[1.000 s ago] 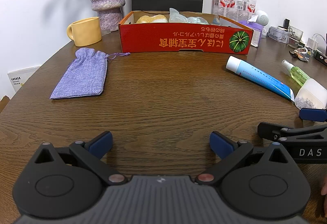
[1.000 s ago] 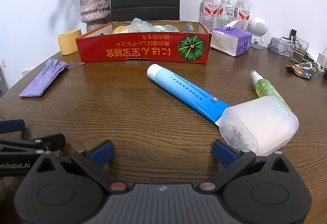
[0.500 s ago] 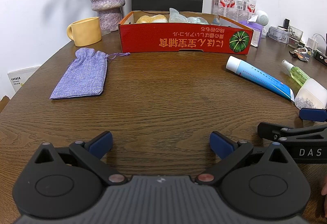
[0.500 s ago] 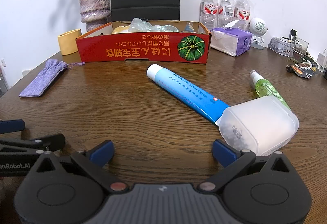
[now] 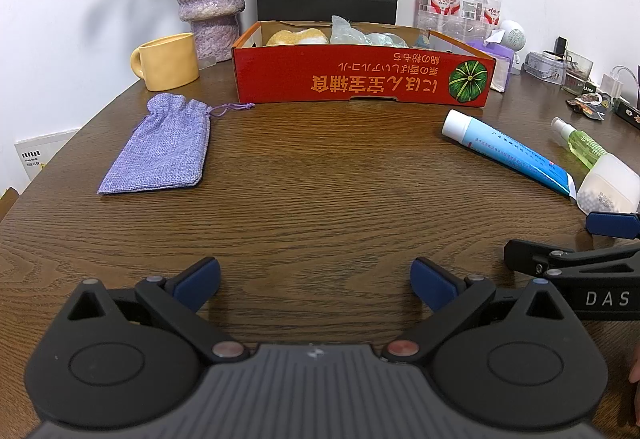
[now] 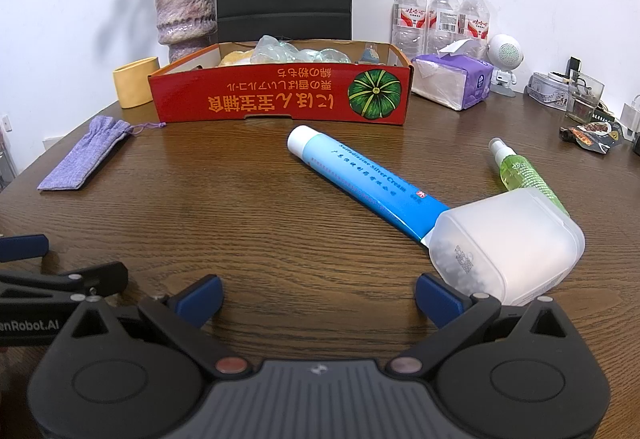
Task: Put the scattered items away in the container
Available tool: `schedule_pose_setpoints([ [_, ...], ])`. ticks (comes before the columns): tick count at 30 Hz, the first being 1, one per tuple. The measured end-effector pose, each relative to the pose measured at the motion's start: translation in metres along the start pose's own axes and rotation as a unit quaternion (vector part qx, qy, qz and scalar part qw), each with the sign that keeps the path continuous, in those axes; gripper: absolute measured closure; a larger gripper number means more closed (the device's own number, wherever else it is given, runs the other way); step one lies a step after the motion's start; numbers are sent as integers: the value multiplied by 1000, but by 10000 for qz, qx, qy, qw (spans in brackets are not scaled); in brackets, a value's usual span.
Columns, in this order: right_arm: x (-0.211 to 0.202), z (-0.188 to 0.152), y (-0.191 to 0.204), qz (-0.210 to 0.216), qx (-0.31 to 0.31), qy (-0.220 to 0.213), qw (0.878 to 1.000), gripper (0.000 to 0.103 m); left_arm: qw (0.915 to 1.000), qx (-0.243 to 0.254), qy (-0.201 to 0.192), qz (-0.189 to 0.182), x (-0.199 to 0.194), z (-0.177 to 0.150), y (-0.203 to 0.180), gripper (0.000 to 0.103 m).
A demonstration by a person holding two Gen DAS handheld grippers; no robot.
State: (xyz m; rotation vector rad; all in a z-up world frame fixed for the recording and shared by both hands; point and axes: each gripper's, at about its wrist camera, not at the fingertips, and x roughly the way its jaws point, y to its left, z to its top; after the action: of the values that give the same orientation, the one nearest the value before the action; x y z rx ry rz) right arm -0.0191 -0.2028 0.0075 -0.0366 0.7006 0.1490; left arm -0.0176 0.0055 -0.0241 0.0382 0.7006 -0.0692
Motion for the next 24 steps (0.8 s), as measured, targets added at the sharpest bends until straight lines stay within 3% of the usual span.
schedule_pose_setpoints([
  [24,0,2,1,1,-15,3,10000,0,10000,42,-29,-9,-1,0,0,0],
])
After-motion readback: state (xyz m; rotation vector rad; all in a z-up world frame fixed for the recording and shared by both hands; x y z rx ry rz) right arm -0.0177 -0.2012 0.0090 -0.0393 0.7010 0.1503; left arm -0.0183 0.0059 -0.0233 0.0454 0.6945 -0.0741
